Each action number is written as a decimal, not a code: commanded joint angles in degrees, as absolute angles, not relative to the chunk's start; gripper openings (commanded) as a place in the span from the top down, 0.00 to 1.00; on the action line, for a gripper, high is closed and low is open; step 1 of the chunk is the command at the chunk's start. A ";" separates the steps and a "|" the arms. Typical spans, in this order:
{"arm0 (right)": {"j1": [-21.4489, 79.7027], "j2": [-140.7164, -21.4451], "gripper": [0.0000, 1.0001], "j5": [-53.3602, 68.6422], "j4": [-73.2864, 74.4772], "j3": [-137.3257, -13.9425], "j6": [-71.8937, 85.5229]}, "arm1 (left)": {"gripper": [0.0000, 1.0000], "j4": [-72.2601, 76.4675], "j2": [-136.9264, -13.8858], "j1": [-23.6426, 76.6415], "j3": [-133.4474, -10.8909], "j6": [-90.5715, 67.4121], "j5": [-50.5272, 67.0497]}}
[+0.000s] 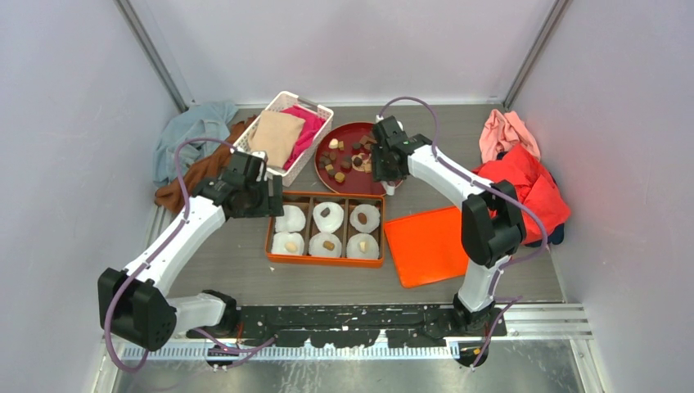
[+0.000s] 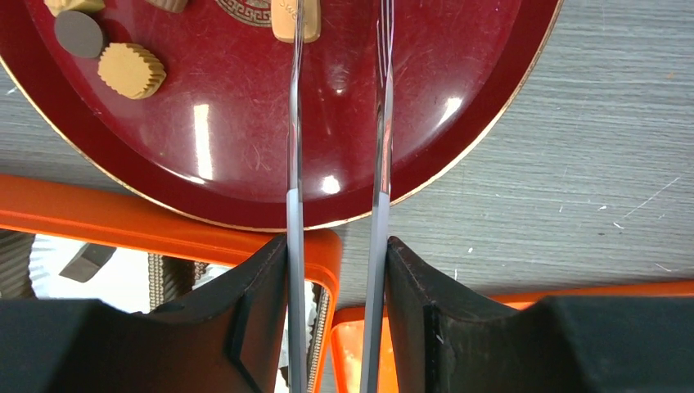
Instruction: Pack the chocolate
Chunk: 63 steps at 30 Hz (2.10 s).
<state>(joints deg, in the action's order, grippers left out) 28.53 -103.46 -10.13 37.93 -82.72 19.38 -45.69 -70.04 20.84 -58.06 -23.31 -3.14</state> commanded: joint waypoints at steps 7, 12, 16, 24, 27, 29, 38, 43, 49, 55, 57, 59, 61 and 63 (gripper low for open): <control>28.62 -101.65 0.51 -8.05 33.32 -85.43 19.30 | 0.19 -44.14 -68.99 20.74 -59.09 -22.59 -4.22; 28.78 -102.31 0.51 -5.66 33.05 -85.85 19.33 | 0.19 -44.17 -68.89 20.66 -59.07 -22.59 -4.45; 29.71 -103.81 0.51 -5.76 34.27 -86.89 18.21 | 0.19 -44.14 -68.82 20.72 -59.05 -22.50 -4.65; 31.00 -106.39 0.51 -9.91 37.55 -88.24 16.93 | 0.19 -44.13 -68.99 20.73 -58.95 -22.33 -4.66; 31.62 -106.20 0.51 -12.02 38.07 -87.82 16.33 | 0.19 -44.25 -68.99 20.71 -59.05 -22.17 -4.80; 31.75 -105.47 0.51 -12.39 37.40 -86.99 16.24 | 0.19 -44.20 -68.96 20.73 -59.02 -22.07 -4.92; 31.85 -105.38 0.51 -12.42 38.44 -86.93 15.77 | 0.19 -44.07 -69.50 20.67 -59.33 -22.06 -4.48; 32.38 -105.84 0.55 -12.10 38.40 -86.65 15.56 | 0.19 -44.07 -69.35 20.71 -59.28 -21.97 -4.83; 32.82 -105.73 0.67 -12.42 38.47 -87.25 15.35 | 0.19 -44.18 -69.48 20.74 -59.41 -22.06 -4.83; 33.31 -102.88 0.73 -13.96 39.56 -87.87 15.54 | 0.19 -44.26 -69.20 20.68 -59.33 -22.09 -5.37; 33.48 -100.98 0.74 -14.14 40.25 -88.16 15.64 | 0.19 -44.34 -69.24 20.70 -59.45 -22.32 -5.58; 33.53 -99.62 0.75 -14.27 41.37 -88.68 15.42 | 0.19 -44.47 -69.47 20.65 -59.75 -22.32 -5.62; 33.81 -98.26 0.75 -14.24 42.31 -89.15 15.18 | 0.19 -44.62 -69.68 20.65 -60.29 -22.32 -5.83; 34.15 -96.83 0.75 -13.98 43.08 -89.45 15.27 | 0.18 -44.61 -69.78 20.65 -60.69 -22.49 -6.13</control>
